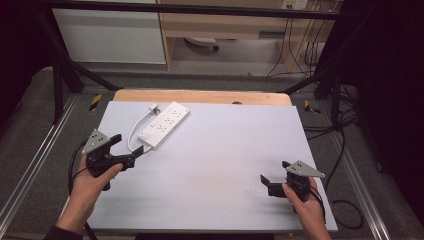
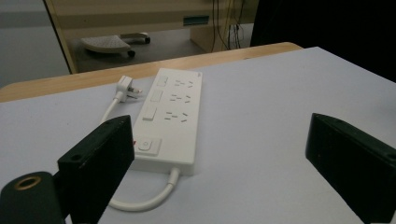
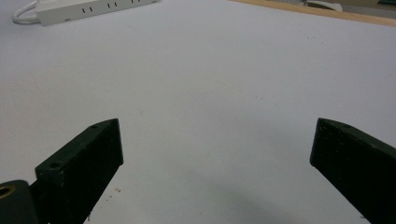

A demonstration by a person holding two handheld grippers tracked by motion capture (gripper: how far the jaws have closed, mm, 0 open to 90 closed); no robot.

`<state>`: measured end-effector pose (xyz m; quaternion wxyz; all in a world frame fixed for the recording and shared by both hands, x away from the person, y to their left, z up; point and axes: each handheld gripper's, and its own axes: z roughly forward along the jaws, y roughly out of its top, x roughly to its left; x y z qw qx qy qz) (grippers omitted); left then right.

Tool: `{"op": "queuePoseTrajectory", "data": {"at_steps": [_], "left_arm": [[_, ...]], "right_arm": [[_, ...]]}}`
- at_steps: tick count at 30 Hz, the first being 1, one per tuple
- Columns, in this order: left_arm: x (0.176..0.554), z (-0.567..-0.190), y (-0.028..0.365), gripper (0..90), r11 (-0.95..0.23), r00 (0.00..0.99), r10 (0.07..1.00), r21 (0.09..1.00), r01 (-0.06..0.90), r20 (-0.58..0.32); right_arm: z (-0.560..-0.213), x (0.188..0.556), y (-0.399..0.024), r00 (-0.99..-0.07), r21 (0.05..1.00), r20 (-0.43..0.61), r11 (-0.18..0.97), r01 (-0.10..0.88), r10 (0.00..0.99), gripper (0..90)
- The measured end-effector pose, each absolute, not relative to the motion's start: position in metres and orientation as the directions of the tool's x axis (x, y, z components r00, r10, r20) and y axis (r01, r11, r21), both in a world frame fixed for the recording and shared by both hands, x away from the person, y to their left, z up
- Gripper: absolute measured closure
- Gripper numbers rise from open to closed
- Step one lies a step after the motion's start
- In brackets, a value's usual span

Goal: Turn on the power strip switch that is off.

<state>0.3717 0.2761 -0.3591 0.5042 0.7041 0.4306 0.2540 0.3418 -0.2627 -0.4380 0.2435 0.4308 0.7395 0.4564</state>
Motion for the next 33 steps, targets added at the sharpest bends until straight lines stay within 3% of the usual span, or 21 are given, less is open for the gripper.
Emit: {"op": "queuePoseTrajectory", "data": {"at_steps": [33], "left_arm": [[0.404, -0.353, 0.263, 8.2, -0.157, 0.508, 0.861, 0.926, 0.344, -0.042]], "right_arm": [[-0.439, 0.343, -0.261, -0.514, 0.881, 0.034, 0.217, 0.421, 0.857, 3.0]]}}
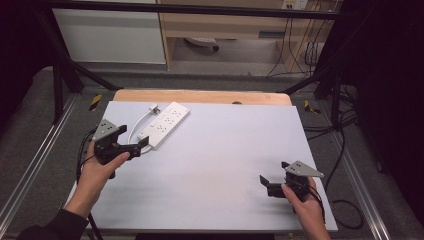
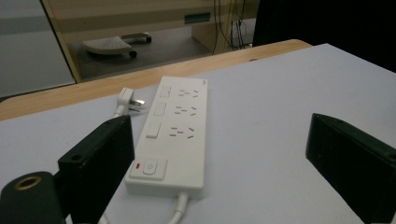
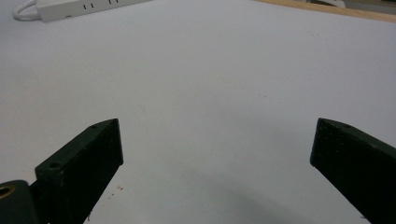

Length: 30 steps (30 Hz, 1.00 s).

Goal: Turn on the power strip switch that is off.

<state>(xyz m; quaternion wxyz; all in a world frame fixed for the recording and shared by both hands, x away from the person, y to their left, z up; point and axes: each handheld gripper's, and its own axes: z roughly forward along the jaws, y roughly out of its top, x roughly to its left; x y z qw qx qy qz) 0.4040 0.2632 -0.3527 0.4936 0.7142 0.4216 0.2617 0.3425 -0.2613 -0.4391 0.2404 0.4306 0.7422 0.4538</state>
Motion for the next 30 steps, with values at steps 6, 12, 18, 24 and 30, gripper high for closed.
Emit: {"op": "queuePoseTrajectory", "data": {"at_steps": [6, 12, 18, 24, 30], "left_arm": [[0.415, -0.352, 0.263, 8.3, -0.152, 0.497, 0.867, 0.925, 0.349, -0.045], [0.429, -0.351, 0.265, 8.4, -0.140, 0.475, 0.878, 0.926, 0.350, -0.046], [0.438, -0.349, 0.264, 8.5, -0.149, 0.466, 0.884, 0.925, 0.349, -0.033], [0.445, -0.350, 0.263, 8.6, -0.151, 0.460, 0.887, 0.925, 0.350, -0.029], [0.458, -0.355, 0.262, 9.0, -0.157, 0.443, 0.896, 0.920, 0.358, -0.020]], "right_arm": [[-0.439, 0.342, -0.261, -0.516, 0.880, 0.035, 0.218, 0.421, 0.856, 3.0], [-0.439, 0.342, -0.260, -0.515, 0.880, 0.039, 0.214, 0.423, 0.856, 3.0], [-0.440, 0.342, -0.260, -0.513, 0.879, 0.039, 0.215, 0.425, 0.857, 3.0], [-0.440, 0.342, -0.259, -0.514, 0.878, 0.036, 0.218, 0.425, 0.857, 3.0], [-0.440, 0.342, -0.259, -0.514, 0.879, 0.036, 0.218, 0.425, 0.857, 3.0]]}}
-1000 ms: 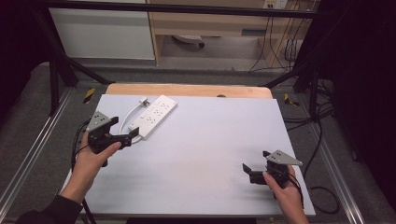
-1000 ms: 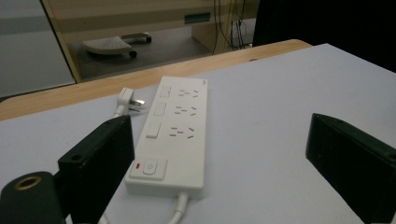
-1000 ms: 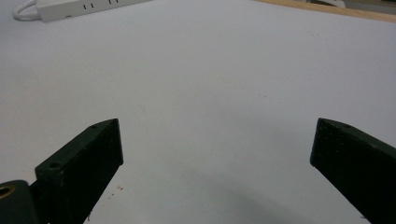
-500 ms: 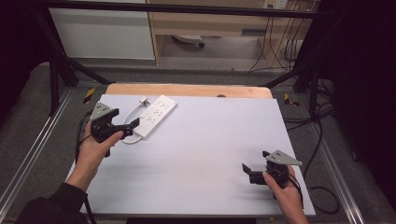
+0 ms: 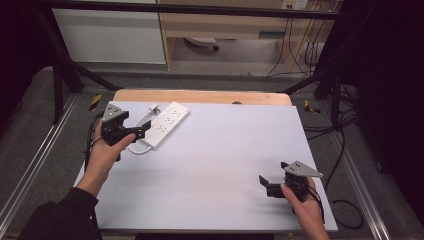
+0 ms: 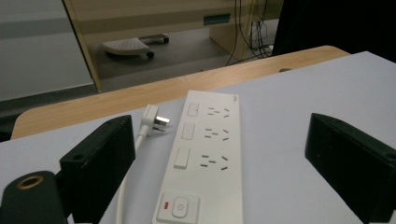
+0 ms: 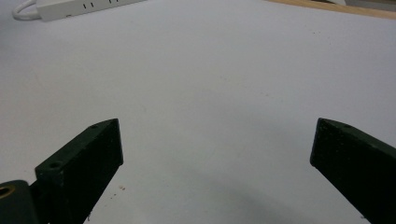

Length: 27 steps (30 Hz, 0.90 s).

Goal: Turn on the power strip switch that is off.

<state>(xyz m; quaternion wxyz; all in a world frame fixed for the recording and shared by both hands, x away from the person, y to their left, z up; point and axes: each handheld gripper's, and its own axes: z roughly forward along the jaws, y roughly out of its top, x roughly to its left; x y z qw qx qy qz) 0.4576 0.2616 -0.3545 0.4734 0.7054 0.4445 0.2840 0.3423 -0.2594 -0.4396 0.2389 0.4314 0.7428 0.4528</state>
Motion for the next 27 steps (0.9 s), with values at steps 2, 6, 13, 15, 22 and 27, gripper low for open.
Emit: {"op": "queuePoseTrajectory", "data": {"at_steps": [2, 6, 13, 15, 22, 27], "left_arm": [[0.461, -0.356, 0.261, 9.1, -0.156, 0.437, 0.899, 0.920, 0.359, -0.018], [0.468, -0.358, 0.261, 9.5, -0.155, 0.426, 0.904, 0.920, 0.360, -0.014], [0.479, -0.366, 0.260, 9.8, -0.158, 0.411, 0.912, 0.912, 0.379, -0.013], [0.482, -0.369, 0.261, 9.8, -0.156, 0.407, 0.913, 0.911, 0.382, -0.014], [0.491, -0.376, 0.262, 10.4, -0.152, 0.387, 0.922, 0.906, 0.395, -0.014], [0.496, -0.381, 0.263, 11.0, -0.153, 0.376, 0.927, 0.904, 0.399, -0.009]], "right_arm": [[-0.439, 0.342, -0.259, -0.513, 0.879, 0.037, 0.216, 0.425, 0.858, 3.0], [-0.439, 0.342, -0.260, -0.511, 0.881, 0.041, 0.210, 0.424, 0.859, 3.0], [-0.439, 0.342, -0.261, -0.514, 0.882, 0.042, 0.210, 0.422, 0.857, 3.0], [-0.439, 0.342, -0.261, -0.516, 0.882, 0.042, 0.211, 0.421, 0.856, 3.0], [-0.439, 0.342, -0.262, -0.517, 0.882, 0.044, 0.210, 0.421, 0.855, 3.0], [-0.438, 0.342, -0.262, -0.518, 0.883, 0.044, 0.209, 0.421, 0.854, 3.0]]}}
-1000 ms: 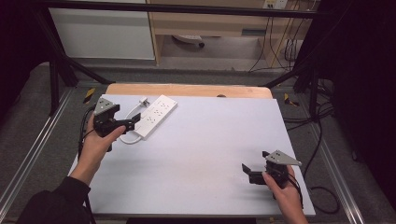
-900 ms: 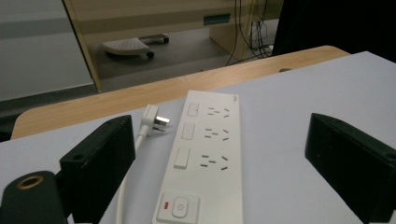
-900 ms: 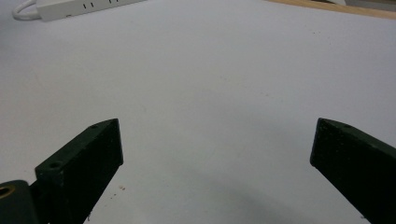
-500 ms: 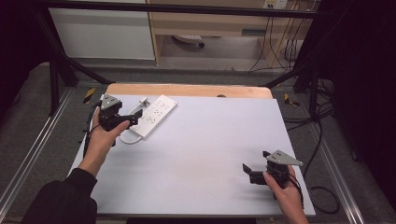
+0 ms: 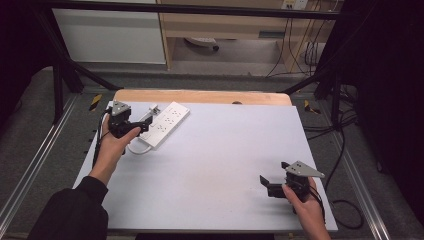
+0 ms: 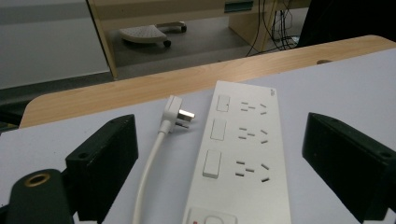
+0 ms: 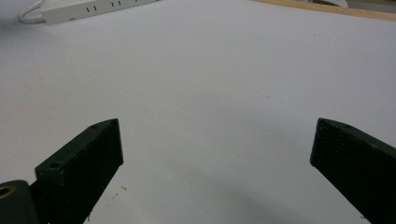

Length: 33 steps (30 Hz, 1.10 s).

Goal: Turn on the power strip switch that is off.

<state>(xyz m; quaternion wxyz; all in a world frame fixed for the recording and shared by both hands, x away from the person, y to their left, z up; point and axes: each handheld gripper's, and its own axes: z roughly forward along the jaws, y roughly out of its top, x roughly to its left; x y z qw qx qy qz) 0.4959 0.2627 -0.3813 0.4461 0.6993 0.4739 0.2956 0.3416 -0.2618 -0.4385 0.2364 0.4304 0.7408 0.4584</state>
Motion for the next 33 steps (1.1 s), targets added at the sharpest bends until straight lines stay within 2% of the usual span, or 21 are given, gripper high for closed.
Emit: {"op": "queuePoseTrajectory", "data": {"at_steps": [33], "left_arm": [[0.520, -0.393, 0.253, 13.7, -0.181, 0.362, 0.932, 0.883, 0.432, 0.013]], "right_arm": [[-0.438, 0.342, -0.262, -0.520, 0.883, 0.051, 0.204, 0.423, 0.853, 2.9]]}}
